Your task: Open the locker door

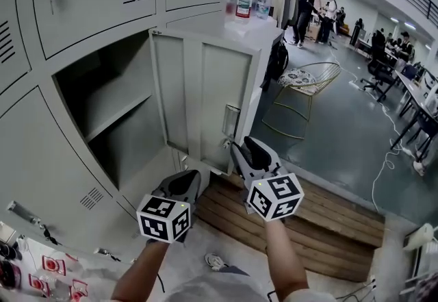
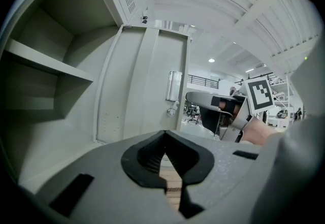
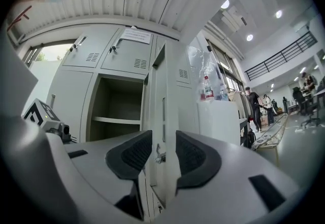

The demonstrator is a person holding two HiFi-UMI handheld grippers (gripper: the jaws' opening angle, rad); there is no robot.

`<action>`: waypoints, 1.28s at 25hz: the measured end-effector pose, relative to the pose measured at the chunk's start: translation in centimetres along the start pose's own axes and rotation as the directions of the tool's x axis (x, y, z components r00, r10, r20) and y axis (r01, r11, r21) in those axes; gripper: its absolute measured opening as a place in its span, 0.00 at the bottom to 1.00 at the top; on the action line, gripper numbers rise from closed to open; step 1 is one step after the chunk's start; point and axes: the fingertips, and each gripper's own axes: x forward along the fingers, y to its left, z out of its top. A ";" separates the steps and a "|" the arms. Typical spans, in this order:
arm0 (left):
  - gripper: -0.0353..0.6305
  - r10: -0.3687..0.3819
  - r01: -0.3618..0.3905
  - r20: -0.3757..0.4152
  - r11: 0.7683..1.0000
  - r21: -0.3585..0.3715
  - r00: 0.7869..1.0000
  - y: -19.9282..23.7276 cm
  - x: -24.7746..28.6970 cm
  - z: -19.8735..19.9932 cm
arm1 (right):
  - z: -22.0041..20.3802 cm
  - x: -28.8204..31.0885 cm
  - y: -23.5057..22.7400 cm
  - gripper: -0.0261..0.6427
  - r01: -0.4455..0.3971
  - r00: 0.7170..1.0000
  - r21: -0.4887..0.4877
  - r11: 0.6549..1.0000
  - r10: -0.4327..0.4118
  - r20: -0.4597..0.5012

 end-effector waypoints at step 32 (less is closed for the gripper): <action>0.06 0.338 -0.337 0.053 0.941 -0.021 0.940 6.1 -14.0 -1.5 | -3.2 -0.9 19.5 0.04 -0.291 0.954 0.016 0.956 0.292 -0.075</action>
